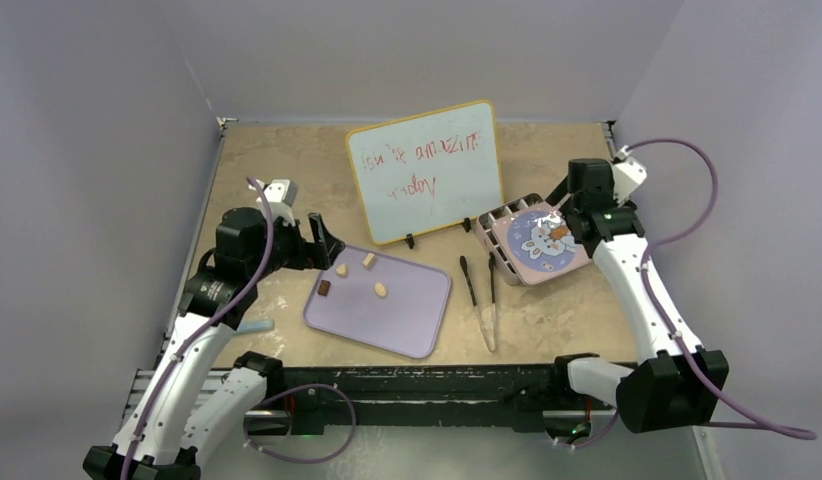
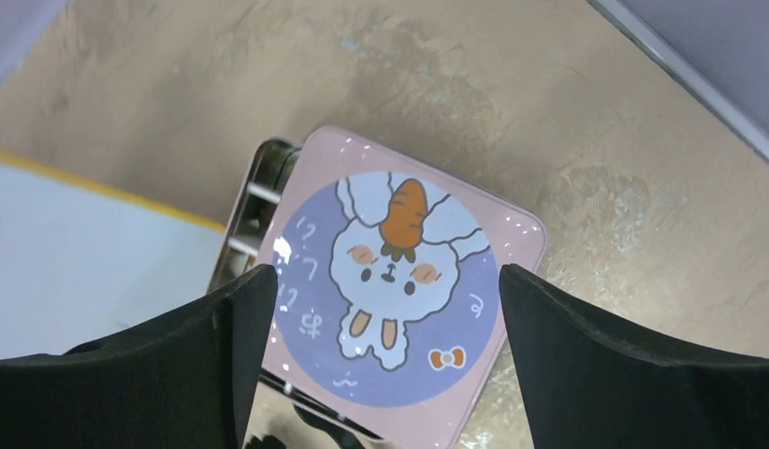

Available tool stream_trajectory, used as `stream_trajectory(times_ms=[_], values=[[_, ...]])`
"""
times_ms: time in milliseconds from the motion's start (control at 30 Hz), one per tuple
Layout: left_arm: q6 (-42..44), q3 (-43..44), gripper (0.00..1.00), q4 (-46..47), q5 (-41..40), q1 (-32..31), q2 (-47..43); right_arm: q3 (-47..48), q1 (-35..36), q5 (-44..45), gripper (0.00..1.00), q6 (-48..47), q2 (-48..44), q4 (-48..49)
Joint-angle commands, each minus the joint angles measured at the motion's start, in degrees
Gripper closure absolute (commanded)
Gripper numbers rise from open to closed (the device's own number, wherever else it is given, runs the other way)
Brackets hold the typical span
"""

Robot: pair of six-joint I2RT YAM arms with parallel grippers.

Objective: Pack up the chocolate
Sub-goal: Close the box lid on the packing box.

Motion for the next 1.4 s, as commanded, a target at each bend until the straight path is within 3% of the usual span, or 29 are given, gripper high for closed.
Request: stream_trajectory(times_ms=[0, 400, 867, 1367], values=[[-0.25, -0.15, 0.08, 0.62, 1.02, -0.36, -2.15, -0.59, -4.82, 1.22, 0.08, 16.34, 0.34, -4.36], [0.97, -4.35, 0.07, 3.38, 1.59, -0.36, -8.22, -0.17, -19.47, -4.39, 0.11, 38.17, 8.33, -15.05], [0.89, -5.36, 0.07, 4.37, 3.57, -1.10, -11.84, -5.63, -23.22, -8.45, 0.14, 55.22, 12.28, -14.21], [1.09, -5.00, 0.10, 4.02, 3.07, -1.85, -11.94, -8.74, -23.46, -10.47, 0.22, 53.36, 15.00, -6.16]])
